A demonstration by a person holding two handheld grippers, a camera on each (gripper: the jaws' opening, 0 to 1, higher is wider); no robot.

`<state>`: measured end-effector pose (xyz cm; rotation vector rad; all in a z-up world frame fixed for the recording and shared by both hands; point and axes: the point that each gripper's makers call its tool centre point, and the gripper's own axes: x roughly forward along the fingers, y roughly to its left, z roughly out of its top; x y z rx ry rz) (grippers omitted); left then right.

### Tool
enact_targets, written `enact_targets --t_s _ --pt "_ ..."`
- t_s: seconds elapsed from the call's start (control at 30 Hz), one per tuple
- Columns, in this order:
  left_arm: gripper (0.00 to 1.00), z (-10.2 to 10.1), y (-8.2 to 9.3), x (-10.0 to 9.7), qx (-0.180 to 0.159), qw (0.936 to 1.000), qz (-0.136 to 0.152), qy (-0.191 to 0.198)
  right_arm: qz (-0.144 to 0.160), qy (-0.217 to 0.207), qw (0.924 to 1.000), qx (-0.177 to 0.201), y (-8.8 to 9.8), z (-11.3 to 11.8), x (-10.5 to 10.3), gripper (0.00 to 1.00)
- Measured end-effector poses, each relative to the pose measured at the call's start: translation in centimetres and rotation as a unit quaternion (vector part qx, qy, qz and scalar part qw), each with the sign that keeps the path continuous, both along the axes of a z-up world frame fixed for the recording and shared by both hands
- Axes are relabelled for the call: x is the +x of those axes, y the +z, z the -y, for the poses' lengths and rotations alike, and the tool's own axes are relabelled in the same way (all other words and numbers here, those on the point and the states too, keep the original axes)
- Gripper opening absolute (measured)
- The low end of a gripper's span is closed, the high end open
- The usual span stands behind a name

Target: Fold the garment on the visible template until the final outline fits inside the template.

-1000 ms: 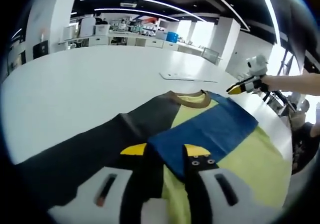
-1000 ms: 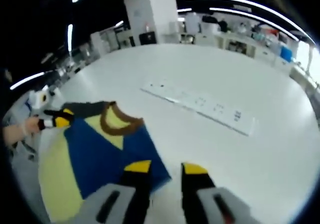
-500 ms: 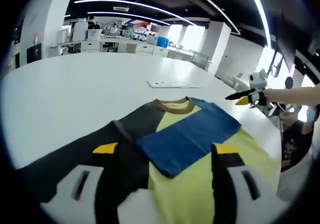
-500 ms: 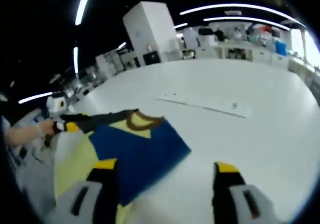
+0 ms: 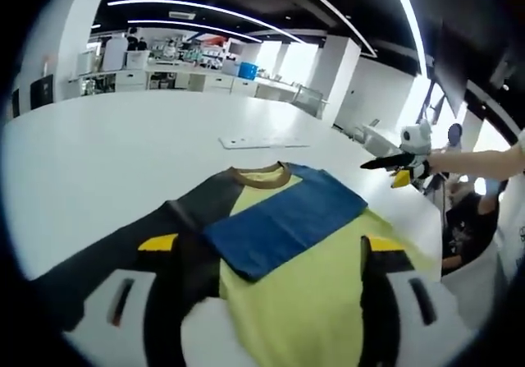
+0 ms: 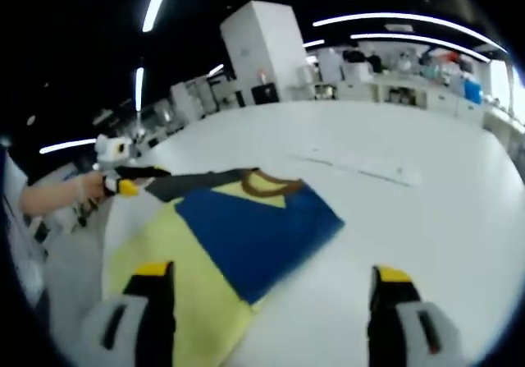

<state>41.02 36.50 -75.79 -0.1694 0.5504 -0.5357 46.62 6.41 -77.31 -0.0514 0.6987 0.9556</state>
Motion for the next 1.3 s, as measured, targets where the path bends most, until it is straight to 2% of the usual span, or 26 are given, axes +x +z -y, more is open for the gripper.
enact_targets --t_s 0.13,0.2,0.4,0.63,1.0,1.1,1.2,1.3 --pt "0.83 -0.6 0.3 -0.4 -0.004 1.0000 0.001 0.001 0.001 -0.007 0.9999 0.012 0.7 0.3 -0.6 1.00" --pt "0.80 -0.9 0.5 -0.8 0.000 1.0000 0.002 -0.002 0.005 -0.009 0.9998 0.014 1.3 0.6 -2.0 1.00" --pt "0.76 -1.6 0.8 -2.6 0.002 1.0000 0.001 -0.002 0.010 -0.015 0.9997 0.018 2.2 1.0 -4.2 1.00" --pt "0.69 -3.6 0.8 -4.1 0.001 1.0000 -0.001 0.010 0.009 -0.019 0.9996 0.018 2.5 1.4 -5.7 1.00" --pt "0.66 -8.1 -0.2 -5.8 0.013 0.9989 -0.016 0.042 0.010 -0.027 0.9994 0.017 2.9 1.8 -7.5 1.00" --pt "0.65 -10.4 -0.9 -6.2 0.013 0.9979 -0.024 0.059 0.007 -0.028 0.9995 0.015 2.6 1.9 -7.9 1.00" --pt "0.64 -11.4 -1.1 -6.6 0.017 0.9970 -0.029 0.069 0.005 -0.030 0.9995 0.014 2.6 2.0 -8.1 1.00" --pt "0.63 -14.0 -1.5 -6.9 0.012 0.9945 -0.031 0.099 0.005 -0.032 0.9994 0.015 2.4 2.3 -8.0 1.00"
